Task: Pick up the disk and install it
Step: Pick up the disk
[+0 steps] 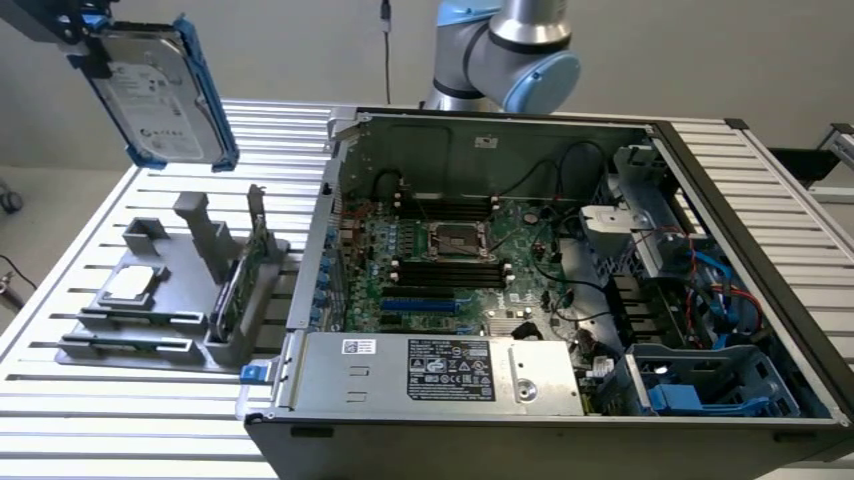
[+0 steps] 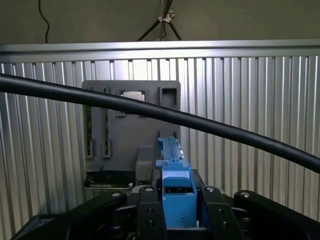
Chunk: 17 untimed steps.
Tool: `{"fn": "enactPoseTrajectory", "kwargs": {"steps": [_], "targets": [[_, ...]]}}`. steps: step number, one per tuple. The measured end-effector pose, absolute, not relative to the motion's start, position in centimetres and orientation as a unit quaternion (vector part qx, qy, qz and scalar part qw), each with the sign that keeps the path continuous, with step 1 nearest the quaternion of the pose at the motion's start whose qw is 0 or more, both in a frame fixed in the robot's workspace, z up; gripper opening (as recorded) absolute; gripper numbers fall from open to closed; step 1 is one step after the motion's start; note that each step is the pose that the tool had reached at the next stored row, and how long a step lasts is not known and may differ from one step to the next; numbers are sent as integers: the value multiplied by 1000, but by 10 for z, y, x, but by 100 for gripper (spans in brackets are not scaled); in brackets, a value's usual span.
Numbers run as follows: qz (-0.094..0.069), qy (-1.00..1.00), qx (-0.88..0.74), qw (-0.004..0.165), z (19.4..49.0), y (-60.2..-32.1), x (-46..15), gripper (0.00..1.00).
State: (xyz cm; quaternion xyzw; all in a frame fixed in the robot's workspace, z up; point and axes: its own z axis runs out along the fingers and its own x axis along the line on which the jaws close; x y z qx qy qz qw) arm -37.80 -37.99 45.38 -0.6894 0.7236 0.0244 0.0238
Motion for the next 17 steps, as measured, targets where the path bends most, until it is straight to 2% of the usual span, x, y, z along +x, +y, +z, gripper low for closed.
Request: {"fn": "enactPoseTrajectory", "kwargs": {"steps": [17], "targets": [[25, 724, -689, 23, 479, -405, -301, 33]]}}
